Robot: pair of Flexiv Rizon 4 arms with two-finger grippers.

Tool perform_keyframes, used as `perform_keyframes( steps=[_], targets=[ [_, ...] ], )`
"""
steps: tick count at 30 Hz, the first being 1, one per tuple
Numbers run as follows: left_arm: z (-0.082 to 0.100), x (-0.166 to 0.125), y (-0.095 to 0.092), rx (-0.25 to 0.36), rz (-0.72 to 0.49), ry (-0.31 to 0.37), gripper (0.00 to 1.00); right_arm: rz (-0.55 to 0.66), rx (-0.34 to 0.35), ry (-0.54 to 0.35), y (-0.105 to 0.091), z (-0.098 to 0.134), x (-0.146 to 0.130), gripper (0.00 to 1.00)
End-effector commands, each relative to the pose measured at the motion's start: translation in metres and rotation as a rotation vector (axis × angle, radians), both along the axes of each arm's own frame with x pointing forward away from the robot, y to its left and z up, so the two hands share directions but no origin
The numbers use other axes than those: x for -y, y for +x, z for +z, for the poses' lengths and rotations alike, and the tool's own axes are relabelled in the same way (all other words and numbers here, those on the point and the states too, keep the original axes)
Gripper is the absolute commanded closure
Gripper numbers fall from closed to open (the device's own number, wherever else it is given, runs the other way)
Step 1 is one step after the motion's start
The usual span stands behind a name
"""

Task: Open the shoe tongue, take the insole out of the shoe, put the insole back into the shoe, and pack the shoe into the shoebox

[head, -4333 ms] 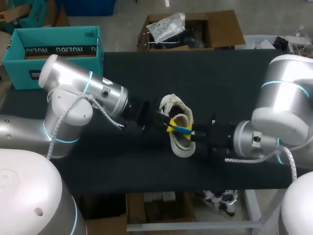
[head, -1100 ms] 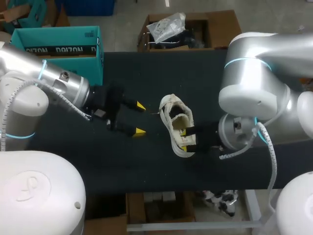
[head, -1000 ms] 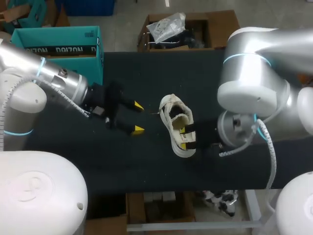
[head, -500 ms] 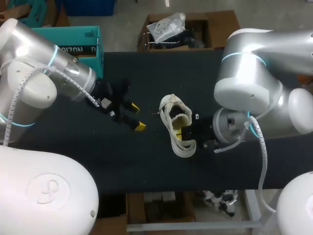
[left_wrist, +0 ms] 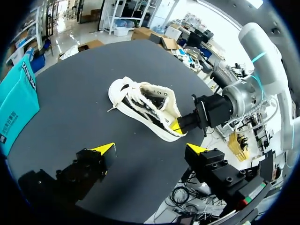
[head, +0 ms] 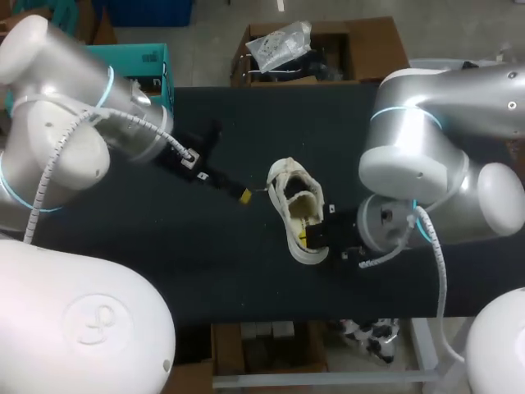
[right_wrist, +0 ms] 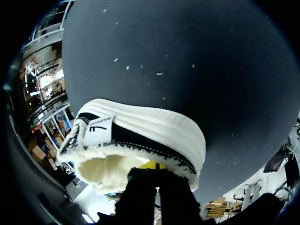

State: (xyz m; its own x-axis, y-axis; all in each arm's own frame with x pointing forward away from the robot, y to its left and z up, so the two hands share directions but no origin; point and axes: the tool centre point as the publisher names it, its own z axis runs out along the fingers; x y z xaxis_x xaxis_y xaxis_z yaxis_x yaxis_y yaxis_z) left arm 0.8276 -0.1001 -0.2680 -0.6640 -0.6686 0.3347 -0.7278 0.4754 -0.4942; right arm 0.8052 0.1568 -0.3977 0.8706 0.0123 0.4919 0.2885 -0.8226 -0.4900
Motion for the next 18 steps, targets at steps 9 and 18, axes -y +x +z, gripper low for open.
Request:
perform_keyframes(
  steps=[9, 18],
  targets=[
    [0.002, 0.005, -0.003, -0.043, 0.200, 0.106, 0.00, 0.197, -0.094, 0.049, -0.005, 0.037, 0.032, 1.00],
    [0.002, 0.005, -0.003, -0.043, 0.200, 0.106, 0.00, 0.315, 0.013, 0.139, -0.004, 0.081, 0.060, 0.99]
  ],
)
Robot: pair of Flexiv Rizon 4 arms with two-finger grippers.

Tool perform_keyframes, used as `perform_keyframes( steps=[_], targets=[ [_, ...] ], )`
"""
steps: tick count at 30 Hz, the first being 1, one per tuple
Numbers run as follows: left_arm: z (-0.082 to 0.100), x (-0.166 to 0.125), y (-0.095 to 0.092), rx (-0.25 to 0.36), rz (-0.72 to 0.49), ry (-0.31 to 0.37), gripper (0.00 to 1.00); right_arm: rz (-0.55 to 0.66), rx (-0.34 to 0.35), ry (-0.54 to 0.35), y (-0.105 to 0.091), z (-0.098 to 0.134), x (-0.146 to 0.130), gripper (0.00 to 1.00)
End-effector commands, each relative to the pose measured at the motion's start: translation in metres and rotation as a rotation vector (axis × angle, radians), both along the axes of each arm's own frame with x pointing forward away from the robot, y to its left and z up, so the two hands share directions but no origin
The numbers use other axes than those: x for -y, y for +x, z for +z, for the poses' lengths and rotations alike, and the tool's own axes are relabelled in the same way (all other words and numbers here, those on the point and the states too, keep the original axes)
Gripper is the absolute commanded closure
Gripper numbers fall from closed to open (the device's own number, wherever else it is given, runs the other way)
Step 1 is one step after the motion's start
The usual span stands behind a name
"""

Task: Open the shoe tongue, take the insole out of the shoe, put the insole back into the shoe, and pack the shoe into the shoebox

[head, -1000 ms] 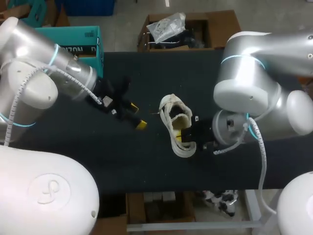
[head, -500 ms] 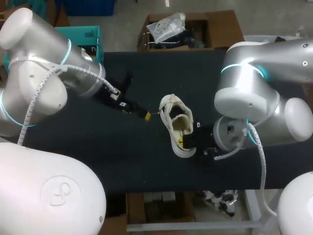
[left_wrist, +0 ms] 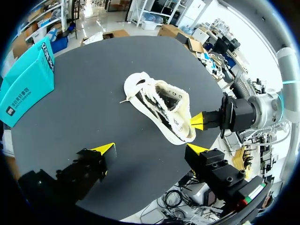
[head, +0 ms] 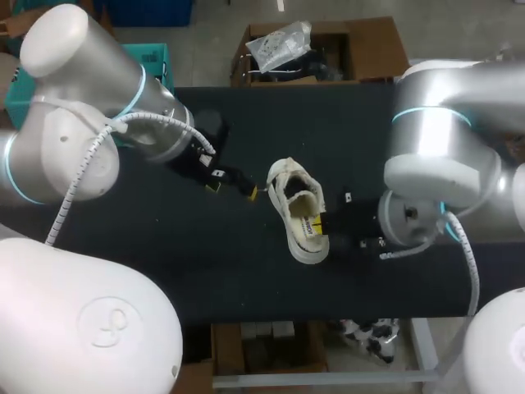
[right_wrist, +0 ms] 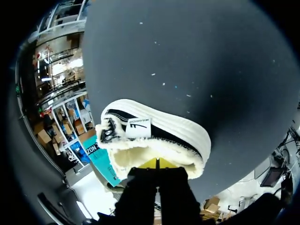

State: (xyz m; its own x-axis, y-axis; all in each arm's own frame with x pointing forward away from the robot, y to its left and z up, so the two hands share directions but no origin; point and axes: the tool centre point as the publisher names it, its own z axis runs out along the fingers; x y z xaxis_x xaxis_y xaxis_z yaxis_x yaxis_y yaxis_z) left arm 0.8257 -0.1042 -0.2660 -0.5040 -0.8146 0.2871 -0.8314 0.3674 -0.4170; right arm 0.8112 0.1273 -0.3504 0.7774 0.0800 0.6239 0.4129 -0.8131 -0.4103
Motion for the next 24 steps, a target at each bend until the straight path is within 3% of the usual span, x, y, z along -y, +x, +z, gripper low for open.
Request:
perform_keyframes(
  steps=[1, 2, 4, 5, 15, 16, 18, 19, 24],
  targets=[
    [0.000, 0.001, -0.001, 0.001, 0.004, 0.007, 0.00, 0.279, -0.149, 0.149, -0.010, 0.037, 0.032, 0.91],
    [0.000, 0.001, -0.001, 0.001, 0.004, 0.007, 0.00, 0.297, -0.149, 0.156, -0.010, 0.040, 0.034, 0.82],
    [0.000, 0.001, -0.001, 0.001, 0.004, 0.007, 0.00, 0.335, -0.145, 0.180, -0.011, 0.046, 0.039, 0.51],
    [0.000, 0.001, -0.001, 0.001, 0.004, 0.007, 0.00, 0.360, -0.147, 0.208, -0.011, 0.049, 0.043, 0.00],
    [0.000, 0.001, -0.001, 0.001, 0.004, 0.007, 0.00, 0.373, -0.145, 0.232, -0.011, 0.053, 0.048, 0.00],
    [-0.004, 0.006, -0.001, 0.008, 0.045, 0.018, 0.00, 0.373, -0.145, 0.232, -0.011, 0.053, 0.048, 0.00],
    [-0.010, 0.017, 0.001, -0.040, 0.148, 0.022, 0.00, 0.378, -0.159, 0.231, -0.009, 0.050, 0.051, 0.00],
    [-0.013, 0.020, 0.002, -0.048, 0.181, 0.019, 0.00, 0.444, -0.150, 0.244, -0.008, 0.049, 0.054, 0.00],
    [-0.022, 0.034, 0.006, -0.098, 0.312, 0.065, 0.00, 0.530, -0.151, 0.299, -0.003, 0.050, 0.080, 0.00]
  ],
)
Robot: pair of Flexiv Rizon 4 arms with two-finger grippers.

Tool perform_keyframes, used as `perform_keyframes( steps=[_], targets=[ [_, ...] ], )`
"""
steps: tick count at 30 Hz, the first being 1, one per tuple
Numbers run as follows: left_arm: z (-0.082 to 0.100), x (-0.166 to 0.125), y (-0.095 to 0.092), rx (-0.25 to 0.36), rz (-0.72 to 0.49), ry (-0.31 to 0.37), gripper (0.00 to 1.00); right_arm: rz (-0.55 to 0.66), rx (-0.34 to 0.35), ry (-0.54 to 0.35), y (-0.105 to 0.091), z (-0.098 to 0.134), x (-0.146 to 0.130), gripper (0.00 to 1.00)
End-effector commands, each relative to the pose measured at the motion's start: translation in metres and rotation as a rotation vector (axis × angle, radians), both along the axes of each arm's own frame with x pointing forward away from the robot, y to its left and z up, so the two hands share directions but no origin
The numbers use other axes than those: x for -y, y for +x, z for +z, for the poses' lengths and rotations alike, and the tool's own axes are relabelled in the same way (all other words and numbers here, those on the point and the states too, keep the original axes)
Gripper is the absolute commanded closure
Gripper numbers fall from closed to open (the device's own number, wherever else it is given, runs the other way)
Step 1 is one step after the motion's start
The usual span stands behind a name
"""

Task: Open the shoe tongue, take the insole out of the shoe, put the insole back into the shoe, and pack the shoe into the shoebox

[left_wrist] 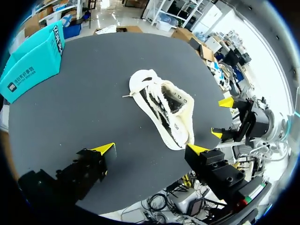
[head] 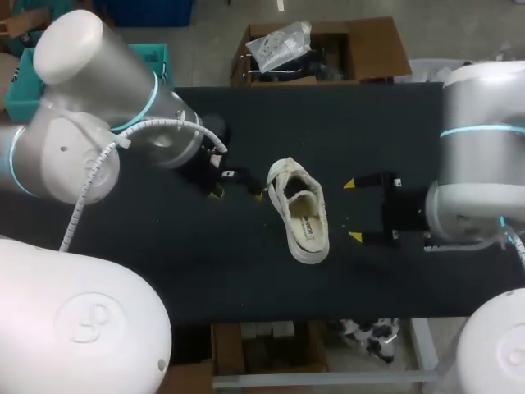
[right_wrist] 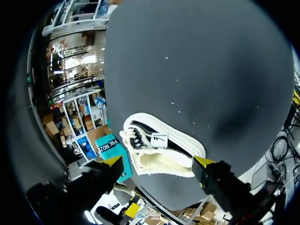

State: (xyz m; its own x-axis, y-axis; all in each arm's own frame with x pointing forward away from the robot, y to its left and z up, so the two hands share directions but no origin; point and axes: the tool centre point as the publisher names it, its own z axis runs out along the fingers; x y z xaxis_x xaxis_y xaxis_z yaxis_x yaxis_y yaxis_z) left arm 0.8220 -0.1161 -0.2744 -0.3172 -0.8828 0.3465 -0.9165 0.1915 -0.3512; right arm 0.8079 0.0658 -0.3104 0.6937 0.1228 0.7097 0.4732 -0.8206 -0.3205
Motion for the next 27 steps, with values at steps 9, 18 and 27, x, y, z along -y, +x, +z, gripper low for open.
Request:
perform_keyframes(
  steps=[9, 18, 27],
  targets=[
    [-0.025, 0.038, 0.017, -0.073, 0.162, 0.129, 0.00, 0.698, -0.284, 0.365, 0.011, 0.010, 0.054, 0.00],
    [-0.041, 0.055, 0.015, -0.135, 0.162, 0.154, 0.00, 0.994, -0.306, 0.408, 0.018, 0.008, 0.084, 0.00],
    [-0.065, 0.079, 0.030, -0.141, 0.167, 0.166, 0.00, 0.994, -0.306, 0.408, 0.018, 0.008, 0.084, 0.00]
  ],
)
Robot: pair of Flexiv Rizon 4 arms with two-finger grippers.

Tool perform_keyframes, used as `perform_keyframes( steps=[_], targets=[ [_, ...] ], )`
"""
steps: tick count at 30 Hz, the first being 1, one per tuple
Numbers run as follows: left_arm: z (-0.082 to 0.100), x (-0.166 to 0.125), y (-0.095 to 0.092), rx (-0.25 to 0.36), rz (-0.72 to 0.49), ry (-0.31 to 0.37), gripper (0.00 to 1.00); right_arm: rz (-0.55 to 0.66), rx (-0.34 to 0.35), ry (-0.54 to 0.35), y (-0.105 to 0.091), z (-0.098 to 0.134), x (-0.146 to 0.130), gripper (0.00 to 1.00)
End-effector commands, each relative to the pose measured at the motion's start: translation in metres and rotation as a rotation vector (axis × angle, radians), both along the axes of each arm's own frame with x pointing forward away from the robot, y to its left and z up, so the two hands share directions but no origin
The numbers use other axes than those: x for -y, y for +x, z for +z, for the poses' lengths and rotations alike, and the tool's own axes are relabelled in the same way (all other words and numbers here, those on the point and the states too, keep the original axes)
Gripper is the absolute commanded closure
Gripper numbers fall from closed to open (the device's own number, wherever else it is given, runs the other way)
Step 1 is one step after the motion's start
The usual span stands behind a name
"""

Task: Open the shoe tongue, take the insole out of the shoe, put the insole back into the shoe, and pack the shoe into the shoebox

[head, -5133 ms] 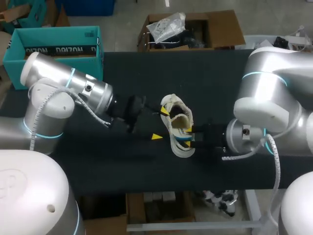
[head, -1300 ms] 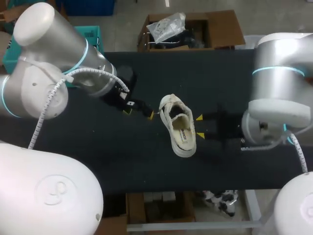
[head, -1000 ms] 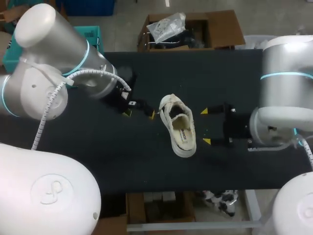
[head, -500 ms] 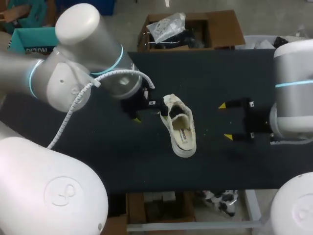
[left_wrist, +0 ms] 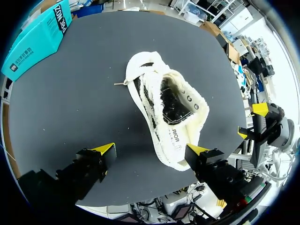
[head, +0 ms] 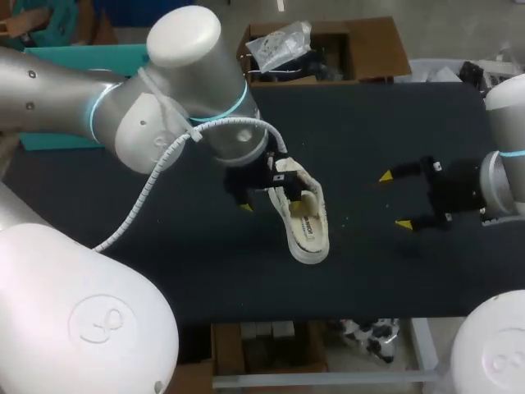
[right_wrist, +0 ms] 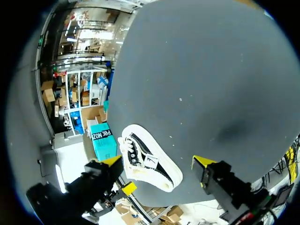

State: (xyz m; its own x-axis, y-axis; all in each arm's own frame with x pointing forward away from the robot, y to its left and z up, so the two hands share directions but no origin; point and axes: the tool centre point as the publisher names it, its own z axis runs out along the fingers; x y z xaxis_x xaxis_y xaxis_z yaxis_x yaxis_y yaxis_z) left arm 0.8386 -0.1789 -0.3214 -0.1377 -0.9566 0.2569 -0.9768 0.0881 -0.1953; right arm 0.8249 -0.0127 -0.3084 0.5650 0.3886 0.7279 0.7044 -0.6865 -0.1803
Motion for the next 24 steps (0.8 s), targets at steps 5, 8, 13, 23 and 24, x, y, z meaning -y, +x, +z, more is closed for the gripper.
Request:
perform_keyframes(
  steps=[5, 8, 13, 23, 24],
  targets=[
    [-0.031, 0.025, 0.027, -0.011, 0.068, 0.055, 0.00, 0.780, -0.511, 0.296, 0.001, 0.006, 0.012, 0.00],
    [-0.035, 0.026, 0.030, -0.035, 0.084, 0.045, 0.03, 0.794, -0.523, 0.197, -0.001, 0.005, 0.018, 0.00],
    [-0.039, 0.029, 0.037, -0.042, 0.127, 0.062, 0.58, 0.842, -0.474, 0.046, -0.010, 0.003, 0.025, 0.00],
    [-0.031, 0.026, 0.036, -0.052, 0.141, 0.045, 1.00, 0.813, -0.450, 0.003, -0.026, -0.003, 0.025, 0.00],
    [-0.029, 0.026, 0.035, -0.052, 0.135, 0.040, 1.00, 0.813, -0.450, 0.003, -0.026, -0.003, 0.025, 0.00]
  ],
)
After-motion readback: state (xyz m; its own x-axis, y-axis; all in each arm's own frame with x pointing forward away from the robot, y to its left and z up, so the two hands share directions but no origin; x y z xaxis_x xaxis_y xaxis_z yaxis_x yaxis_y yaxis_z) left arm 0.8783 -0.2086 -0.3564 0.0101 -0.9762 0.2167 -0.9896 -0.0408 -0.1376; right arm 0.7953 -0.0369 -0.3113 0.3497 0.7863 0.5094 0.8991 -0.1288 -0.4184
